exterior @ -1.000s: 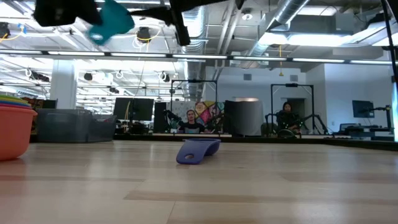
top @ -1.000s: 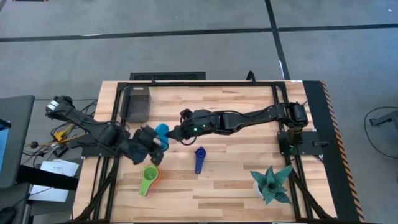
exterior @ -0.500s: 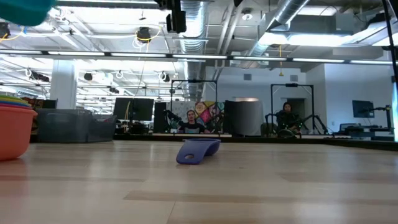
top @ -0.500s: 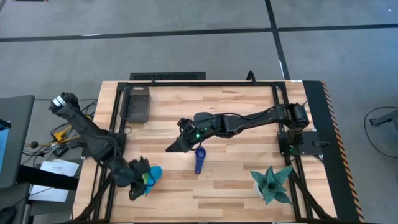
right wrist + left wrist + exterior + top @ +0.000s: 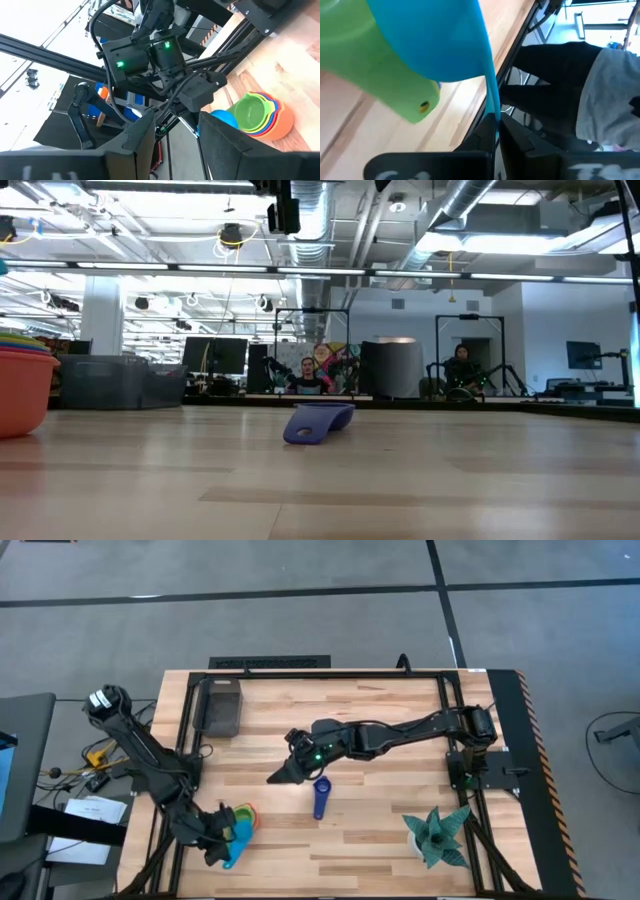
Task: Nest measuring cups in basket
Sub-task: Stack the light blue measuring cup on top of the light green measuring cup
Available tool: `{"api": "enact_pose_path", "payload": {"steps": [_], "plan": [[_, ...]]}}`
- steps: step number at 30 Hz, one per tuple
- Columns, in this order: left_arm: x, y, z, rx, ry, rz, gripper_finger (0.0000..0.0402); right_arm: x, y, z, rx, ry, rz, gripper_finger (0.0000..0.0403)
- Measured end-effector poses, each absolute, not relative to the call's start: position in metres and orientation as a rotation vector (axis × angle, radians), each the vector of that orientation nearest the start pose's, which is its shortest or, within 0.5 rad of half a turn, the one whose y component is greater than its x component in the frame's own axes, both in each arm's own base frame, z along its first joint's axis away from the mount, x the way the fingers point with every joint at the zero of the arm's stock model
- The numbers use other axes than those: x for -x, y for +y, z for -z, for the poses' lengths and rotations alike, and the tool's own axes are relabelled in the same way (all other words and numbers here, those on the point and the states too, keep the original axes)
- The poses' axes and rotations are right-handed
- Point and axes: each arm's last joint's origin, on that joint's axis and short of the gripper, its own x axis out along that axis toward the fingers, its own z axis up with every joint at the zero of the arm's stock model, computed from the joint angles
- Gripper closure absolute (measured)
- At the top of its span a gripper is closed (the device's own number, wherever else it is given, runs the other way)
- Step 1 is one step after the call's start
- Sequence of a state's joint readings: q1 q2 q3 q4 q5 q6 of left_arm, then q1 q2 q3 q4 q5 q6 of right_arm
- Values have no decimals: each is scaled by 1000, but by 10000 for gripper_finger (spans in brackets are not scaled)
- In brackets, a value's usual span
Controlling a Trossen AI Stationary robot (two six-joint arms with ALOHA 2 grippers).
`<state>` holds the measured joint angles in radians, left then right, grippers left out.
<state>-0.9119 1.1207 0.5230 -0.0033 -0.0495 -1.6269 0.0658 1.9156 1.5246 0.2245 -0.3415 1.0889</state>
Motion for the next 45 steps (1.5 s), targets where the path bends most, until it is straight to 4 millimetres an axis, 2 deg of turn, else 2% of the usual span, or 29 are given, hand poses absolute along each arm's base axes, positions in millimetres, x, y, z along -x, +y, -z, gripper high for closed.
{"api": "enact_pose_path", "payload": {"steps": [13, 24, 45], "plan": [[-116, -143, -216, 1151, 971, 95, 402, -451, 39, -298, -1089, 375, -275, 225], [-116, -145, -213, 1114, 1004, 119, 402, -451, 35, -298, -1080, 368, -268, 223], [-121, -149, -203, 1128, 1033, 34, 401, -451, 32, -298, -1080, 361, -263, 219]]}}
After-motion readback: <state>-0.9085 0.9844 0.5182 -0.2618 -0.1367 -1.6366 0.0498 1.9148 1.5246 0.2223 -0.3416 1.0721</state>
